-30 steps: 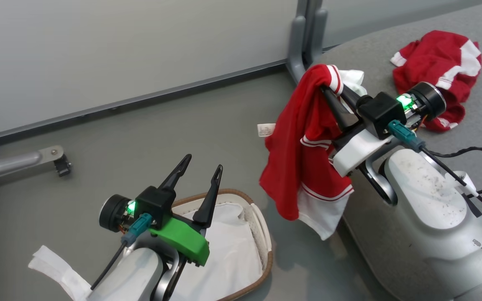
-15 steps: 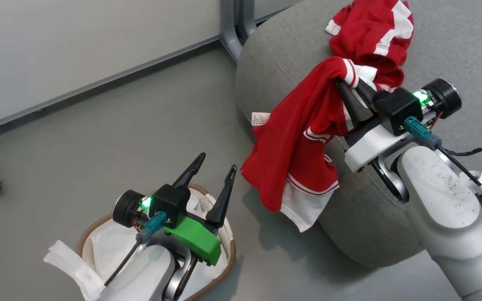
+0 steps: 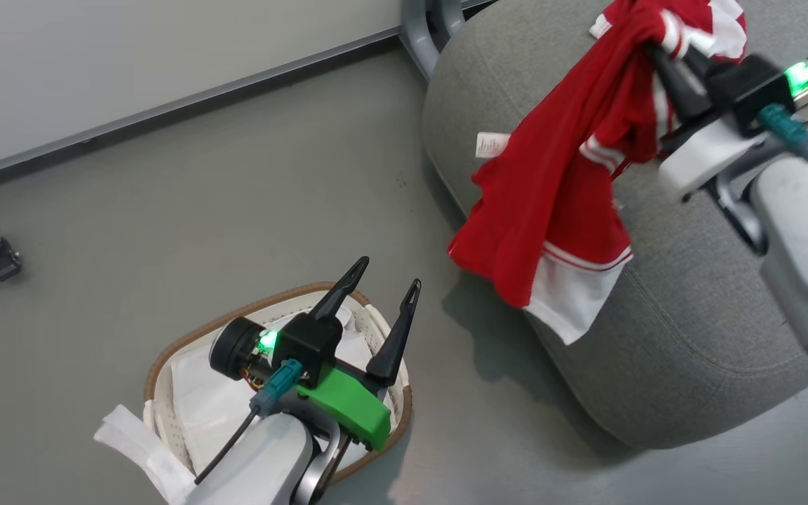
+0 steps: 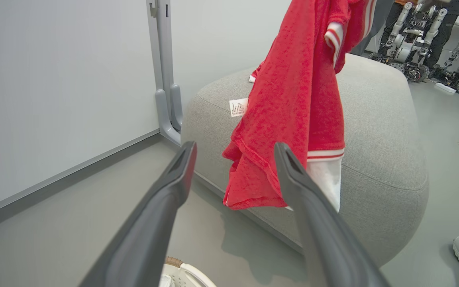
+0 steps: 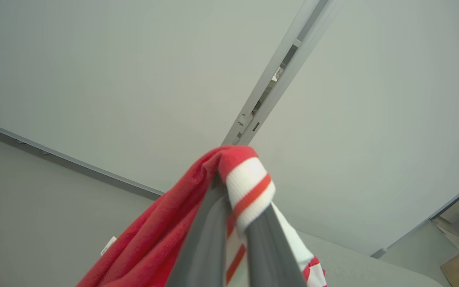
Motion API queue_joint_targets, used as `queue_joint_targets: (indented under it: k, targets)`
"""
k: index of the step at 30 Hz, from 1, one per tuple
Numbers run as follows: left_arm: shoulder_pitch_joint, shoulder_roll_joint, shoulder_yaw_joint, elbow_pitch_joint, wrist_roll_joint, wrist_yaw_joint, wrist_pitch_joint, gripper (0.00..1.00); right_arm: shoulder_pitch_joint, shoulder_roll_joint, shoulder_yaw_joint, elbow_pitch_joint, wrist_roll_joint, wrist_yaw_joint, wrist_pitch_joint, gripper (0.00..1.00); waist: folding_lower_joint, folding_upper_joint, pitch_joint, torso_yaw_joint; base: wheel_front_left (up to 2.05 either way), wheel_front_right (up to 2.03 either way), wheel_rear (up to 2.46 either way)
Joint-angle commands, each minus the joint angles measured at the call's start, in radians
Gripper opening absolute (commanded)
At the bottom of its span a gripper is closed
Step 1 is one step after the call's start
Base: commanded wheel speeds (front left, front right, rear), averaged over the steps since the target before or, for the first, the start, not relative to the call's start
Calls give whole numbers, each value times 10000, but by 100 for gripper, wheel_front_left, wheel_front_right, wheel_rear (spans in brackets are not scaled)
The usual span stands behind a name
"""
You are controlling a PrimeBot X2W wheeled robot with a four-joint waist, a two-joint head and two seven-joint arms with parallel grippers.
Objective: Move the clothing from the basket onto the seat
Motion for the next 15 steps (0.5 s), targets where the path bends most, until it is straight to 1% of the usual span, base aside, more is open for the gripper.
queue_joint_targets:
  k: [1, 6, 9, 11, 15]
  targets:
    - [88, 97, 7, -56, 66, 25, -30, 100, -682, -354, -145, 78, 73, -14, 59, 0, 0, -1, 177, 342, 0, 0, 0]
    - [-14, 172, -97, -170, 245, 49, -26, 100, -2648, -1593, -546, 387, 170, -14, 625, 0, 0, -1, 525, 791, 0, 0, 0]
    - [-189, 228, -179, -282, 400, 52, 15, 100, -3889, -2464, -812, 565, 284, -14, 1054, 0, 0, -1, 849, 1105, 0, 0, 0]
    - [-318, 259, -230, -382, 487, 61, 74, 100, -4522, -3010, -962, 722, 192, -14, 1294, 0, 0, -1, 1106, 1319, 0, 0, 0]
    - [-461, 399, -280, -496, 586, 78, 186, 100, -5358, -3894, -1290, 1119, -46, -14, 1649, 0, 0, -1, 1642, 1649, 0, 0, 0]
